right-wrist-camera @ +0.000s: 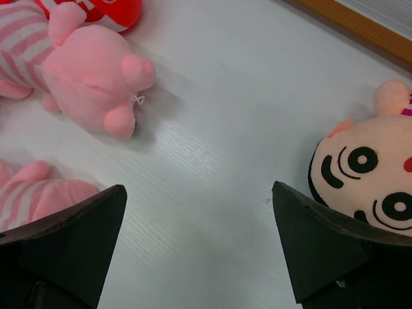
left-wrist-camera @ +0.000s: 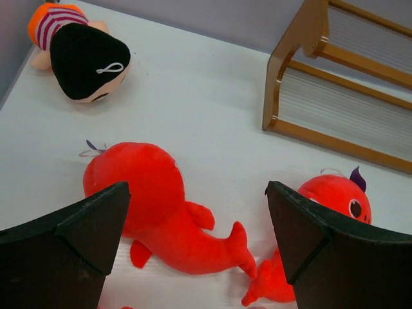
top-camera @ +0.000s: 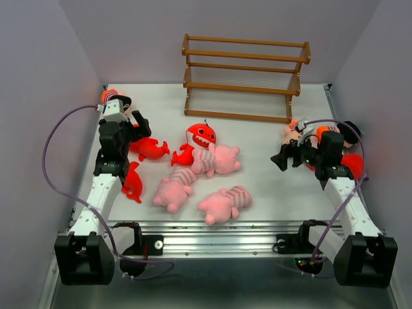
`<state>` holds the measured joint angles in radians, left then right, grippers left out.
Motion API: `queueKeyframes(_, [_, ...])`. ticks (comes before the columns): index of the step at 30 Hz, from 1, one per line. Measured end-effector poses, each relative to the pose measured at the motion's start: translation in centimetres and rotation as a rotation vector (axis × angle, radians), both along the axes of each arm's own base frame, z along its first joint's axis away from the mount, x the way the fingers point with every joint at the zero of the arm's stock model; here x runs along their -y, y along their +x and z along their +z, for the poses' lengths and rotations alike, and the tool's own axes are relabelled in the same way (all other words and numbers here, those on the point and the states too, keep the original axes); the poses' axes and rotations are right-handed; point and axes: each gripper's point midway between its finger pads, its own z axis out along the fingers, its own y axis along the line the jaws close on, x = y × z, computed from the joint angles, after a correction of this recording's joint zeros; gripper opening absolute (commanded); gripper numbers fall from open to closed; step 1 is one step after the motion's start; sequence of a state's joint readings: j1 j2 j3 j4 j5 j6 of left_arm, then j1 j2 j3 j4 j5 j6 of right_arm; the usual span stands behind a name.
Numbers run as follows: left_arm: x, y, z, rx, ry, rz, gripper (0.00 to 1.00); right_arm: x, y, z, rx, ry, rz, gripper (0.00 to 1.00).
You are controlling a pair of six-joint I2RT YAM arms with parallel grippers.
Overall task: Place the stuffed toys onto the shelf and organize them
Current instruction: Grab a stuffed toy with the left arm
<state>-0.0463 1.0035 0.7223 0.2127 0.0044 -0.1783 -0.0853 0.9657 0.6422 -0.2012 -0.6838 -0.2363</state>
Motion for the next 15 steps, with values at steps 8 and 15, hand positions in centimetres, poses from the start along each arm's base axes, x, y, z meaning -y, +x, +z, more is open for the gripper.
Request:
queueKeyframes(8, [-5.3,3.9,-4.0,-0.111,-0.246,0.154,0.95,-0.2,-0.1,-0.4,-0.039,-0.023,0.046,1.00])
queueKeyframes(15, [-8.7,10.0,-4.4,-0.126,-0.314,0.324,0.83,-0.3,-0.3,0.0,-0.021,-0.034,0.052,1.00])
